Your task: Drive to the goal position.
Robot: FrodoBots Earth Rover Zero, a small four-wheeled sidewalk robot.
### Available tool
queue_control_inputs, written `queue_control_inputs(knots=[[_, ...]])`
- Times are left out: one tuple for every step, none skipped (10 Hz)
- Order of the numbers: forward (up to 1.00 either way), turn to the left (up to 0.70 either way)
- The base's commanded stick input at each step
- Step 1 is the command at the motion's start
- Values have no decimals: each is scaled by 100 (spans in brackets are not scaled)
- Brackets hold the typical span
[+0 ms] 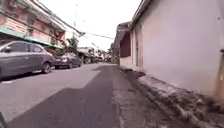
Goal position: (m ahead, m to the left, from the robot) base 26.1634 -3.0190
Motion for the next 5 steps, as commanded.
queue_control_inputs(knots=[[70, 0], [70, 17], [70, 35], [70, 30], [70, 11]])
